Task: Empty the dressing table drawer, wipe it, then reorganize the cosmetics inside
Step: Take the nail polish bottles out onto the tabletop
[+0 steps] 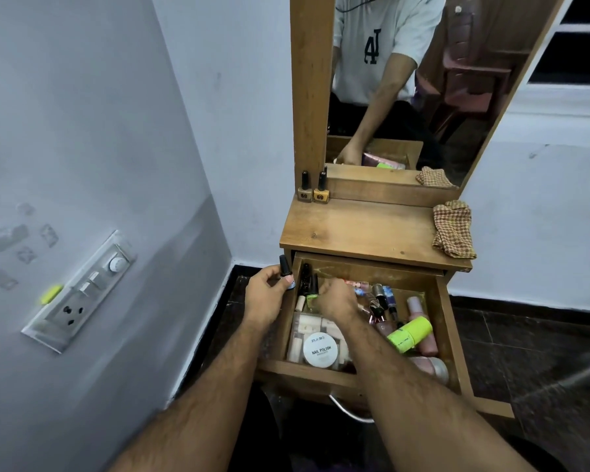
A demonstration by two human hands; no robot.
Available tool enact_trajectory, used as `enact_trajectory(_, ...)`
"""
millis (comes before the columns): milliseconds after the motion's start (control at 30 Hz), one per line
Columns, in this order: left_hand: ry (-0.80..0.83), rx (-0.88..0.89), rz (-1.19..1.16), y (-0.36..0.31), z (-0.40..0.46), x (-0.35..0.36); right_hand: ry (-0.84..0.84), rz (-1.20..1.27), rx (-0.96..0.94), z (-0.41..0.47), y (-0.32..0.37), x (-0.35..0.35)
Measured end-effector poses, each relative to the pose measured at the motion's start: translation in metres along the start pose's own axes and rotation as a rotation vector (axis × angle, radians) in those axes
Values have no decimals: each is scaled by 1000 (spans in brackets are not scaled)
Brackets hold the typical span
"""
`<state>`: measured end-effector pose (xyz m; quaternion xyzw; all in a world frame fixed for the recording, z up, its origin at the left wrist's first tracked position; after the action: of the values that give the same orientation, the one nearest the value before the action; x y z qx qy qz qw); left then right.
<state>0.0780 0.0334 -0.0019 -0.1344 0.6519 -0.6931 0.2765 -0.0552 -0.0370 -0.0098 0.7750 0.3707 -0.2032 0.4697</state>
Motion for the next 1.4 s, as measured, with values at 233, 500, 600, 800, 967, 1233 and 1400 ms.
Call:
enact_trajectory(233, 3, 103, 83, -23, 25, 7, -139, 141, -240, -2, 6, -51)
enact_trajectory(500, 47, 240, 193, -67, 86, 34, -305, 222, -314, 34, 48, -105)
enact_trajectory(600, 42, 237, 251, -71, 109, 40, -324, 183, -305, 54, 65, -110)
enact_trajectory(800, -7, 205, 358, -59, 148, 45, -346, 134, -296, 86, 94, -103)
enact_trajectory(967, -21, 207, 403, -50, 169, 51, -320, 108, -291, 104, 110, -91)
enact_trajectory(1233, -59, 217, 424, -35, 184, 52, -359, 77, -316, 121, 119, -78)
enact_trajectory(1400, -52, 224, 434, -32, 187, 53, -379, 115, -310, 122, 123, -72)
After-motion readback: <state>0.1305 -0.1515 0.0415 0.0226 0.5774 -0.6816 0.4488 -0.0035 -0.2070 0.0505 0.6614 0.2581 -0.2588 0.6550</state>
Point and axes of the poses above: each hand's wrist, its own z-axis towards the middle knuckle, its own x-axis out of the palm, y = z × x, the point moved 1 cm from there along z, towards the middle knuckle, and after that the axes turned 13 degrees about x, right-handed, at the moved point
